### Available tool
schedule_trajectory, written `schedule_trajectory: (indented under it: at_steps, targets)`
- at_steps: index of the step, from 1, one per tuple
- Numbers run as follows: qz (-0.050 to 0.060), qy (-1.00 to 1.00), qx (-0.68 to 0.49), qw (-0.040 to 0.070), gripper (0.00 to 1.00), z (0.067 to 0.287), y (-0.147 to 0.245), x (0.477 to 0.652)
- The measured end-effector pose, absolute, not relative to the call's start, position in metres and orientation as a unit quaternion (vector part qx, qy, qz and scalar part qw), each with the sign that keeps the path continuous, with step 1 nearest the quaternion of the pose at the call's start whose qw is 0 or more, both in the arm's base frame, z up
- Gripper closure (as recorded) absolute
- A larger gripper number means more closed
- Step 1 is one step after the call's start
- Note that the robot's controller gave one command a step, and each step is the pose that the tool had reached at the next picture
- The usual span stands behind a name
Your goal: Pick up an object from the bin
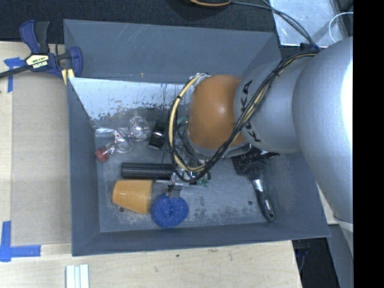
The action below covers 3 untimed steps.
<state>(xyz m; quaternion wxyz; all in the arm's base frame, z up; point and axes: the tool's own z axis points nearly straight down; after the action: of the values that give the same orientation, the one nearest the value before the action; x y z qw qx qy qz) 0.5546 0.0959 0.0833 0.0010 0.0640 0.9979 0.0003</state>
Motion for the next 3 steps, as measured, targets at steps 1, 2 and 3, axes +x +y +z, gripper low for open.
schedule_trajectory:
  at_steps: [1, 2, 3]
  targets:
    - [0.001, 1.000, -0.012, 0.006, 0.00, 0.153, 0.098, 0.550]
    - [0.000, 0.994, 0.109, 0.001, 0.00, 0.099, 0.074, 0.553]
    - [0.001, 0.999, 0.038, 0.006, 0.00, 0.070, 0.082, 0.543]
